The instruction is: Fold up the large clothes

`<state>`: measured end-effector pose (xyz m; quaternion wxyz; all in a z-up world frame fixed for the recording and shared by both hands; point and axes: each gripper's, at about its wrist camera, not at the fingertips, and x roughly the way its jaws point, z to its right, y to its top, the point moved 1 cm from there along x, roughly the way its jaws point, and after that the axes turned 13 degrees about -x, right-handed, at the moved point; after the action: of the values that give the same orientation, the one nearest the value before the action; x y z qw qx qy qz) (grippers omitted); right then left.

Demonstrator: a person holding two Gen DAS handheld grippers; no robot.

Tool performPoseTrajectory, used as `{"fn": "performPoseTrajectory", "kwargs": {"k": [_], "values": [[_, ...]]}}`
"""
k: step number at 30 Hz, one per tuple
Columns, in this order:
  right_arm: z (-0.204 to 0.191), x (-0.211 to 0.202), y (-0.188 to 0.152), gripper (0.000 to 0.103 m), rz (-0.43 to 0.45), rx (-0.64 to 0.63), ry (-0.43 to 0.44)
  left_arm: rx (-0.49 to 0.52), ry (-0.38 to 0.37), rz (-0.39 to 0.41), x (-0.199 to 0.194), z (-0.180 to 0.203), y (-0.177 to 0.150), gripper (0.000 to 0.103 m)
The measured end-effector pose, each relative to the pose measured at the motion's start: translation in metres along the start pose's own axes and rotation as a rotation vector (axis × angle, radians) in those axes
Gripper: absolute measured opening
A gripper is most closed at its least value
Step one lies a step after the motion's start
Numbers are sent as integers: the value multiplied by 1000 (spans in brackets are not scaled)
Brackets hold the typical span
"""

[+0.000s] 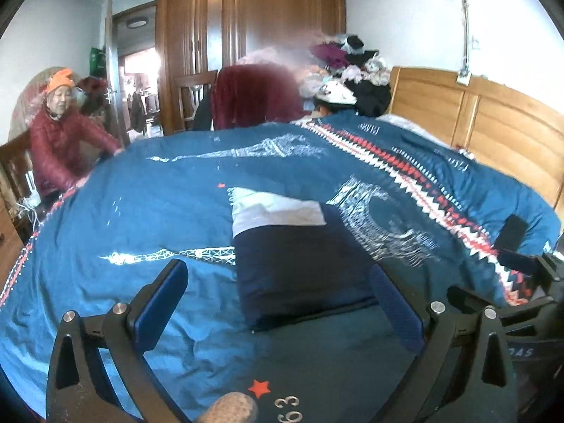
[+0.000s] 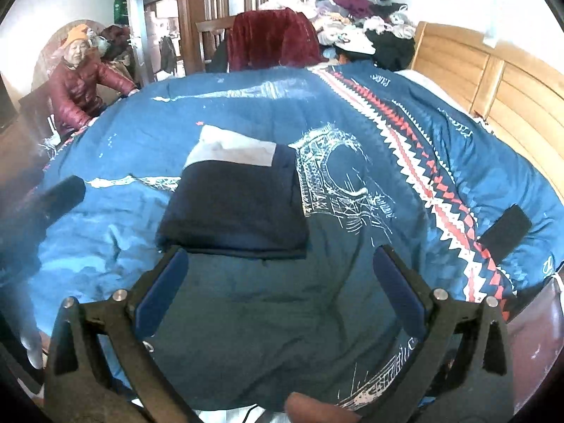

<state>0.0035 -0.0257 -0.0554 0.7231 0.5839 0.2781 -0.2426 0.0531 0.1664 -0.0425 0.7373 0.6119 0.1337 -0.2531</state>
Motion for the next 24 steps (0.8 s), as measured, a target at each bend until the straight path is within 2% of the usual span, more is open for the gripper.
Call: {"fn": "performPoseTrajectory", "kwargs": {"k": [7,16,24], "values": [[-1,-20,5,103,34,15,3,-16,33,12,-28,5,-2,103],[7,-70,2,103,149,48,-57,-1,33,77,-59,14,7,103],[8,-80,3,103,163,37,-69,-3,24,79,-71,21,9,103]]}}
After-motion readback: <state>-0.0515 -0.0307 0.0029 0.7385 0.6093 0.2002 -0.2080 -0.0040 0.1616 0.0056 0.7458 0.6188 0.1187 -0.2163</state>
